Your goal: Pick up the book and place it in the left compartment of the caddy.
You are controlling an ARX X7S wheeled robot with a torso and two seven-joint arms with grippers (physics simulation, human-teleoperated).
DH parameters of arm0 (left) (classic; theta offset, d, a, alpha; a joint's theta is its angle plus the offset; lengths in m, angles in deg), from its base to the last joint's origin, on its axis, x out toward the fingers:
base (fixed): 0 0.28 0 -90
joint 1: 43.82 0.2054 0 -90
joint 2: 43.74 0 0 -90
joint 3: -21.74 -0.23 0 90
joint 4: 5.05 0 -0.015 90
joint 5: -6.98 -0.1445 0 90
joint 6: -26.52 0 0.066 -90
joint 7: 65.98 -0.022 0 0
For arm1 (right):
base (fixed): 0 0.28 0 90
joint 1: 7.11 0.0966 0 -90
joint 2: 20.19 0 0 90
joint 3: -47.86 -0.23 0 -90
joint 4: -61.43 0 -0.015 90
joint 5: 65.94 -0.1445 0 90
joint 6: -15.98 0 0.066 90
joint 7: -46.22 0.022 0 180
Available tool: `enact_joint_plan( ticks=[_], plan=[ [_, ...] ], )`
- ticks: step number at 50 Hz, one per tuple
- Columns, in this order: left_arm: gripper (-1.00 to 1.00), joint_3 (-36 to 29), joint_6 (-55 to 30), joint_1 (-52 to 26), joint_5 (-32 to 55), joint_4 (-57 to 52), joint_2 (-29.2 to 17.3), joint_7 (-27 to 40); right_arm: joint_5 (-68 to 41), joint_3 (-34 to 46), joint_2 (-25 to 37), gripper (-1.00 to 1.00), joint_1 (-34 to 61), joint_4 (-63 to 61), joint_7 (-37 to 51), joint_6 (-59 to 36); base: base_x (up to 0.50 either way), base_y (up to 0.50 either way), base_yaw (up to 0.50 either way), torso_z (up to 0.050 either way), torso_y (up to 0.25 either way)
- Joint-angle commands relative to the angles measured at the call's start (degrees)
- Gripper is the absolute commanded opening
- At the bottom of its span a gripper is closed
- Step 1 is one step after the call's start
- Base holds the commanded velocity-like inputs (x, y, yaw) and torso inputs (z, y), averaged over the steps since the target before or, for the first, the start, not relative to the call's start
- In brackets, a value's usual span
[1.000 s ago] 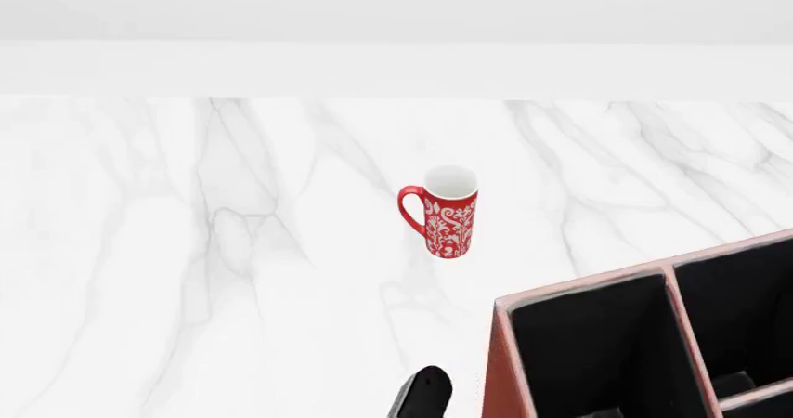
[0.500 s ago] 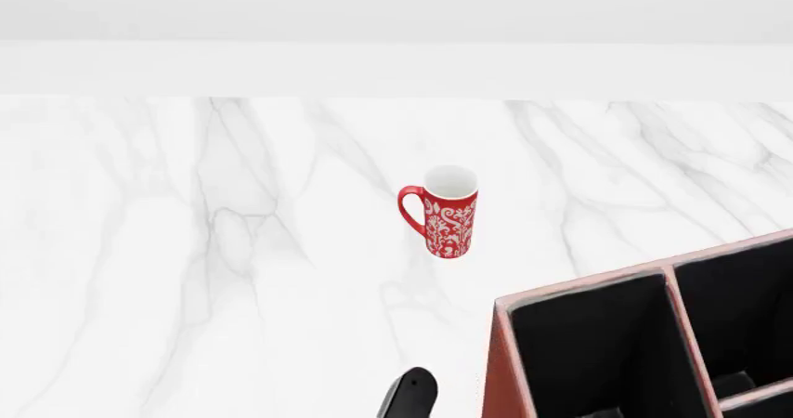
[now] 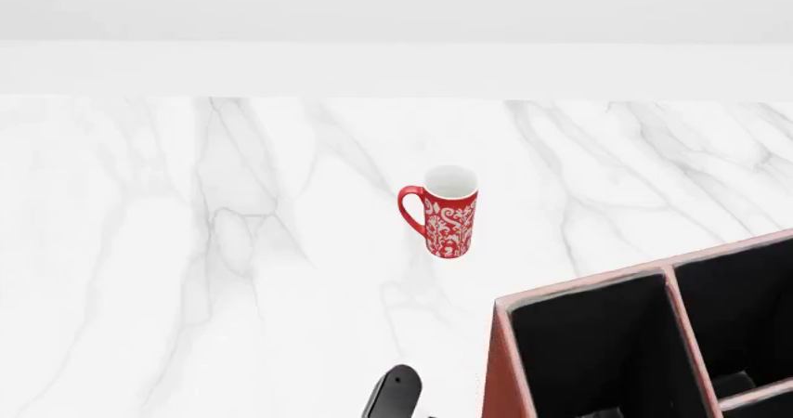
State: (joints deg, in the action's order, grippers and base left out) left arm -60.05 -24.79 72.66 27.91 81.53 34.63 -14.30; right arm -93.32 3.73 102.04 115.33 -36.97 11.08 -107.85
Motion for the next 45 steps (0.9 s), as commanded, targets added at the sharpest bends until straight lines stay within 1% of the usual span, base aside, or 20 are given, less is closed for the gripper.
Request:
enact_joint_plan(
  ticks=[1, 14, 45],
  plan=[
    [1.00, -2.2, 1.6, 0.3, -2.1, 0.8, -0.6, -2.7, 0.9, 0.2, -1.7, 1.00, 1.1, 1.9, -1.1, 0.2, 0.00, 0.00, 0.00, 0.000, 0.000],
    [1.00, -2.3, 1.6, 0.3, -2.1, 0.9, -0.7, -2.5, 1.9, 0.7, -2.6, 1.00, 1.0, 3.1, -1.4, 2.7, 0.00, 0.00, 0.00, 0.000, 0.000],
    [1.00, -2.6, 1.7, 0.4, -2.4, 0.8, -1.0, -1.8, 3.0, 3.0, -3.7, 1.00, 0.6, 6.0, -2.4, 3.9, 0.00, 0.00, 0.00, 0.000, 0.000]
  ],
)
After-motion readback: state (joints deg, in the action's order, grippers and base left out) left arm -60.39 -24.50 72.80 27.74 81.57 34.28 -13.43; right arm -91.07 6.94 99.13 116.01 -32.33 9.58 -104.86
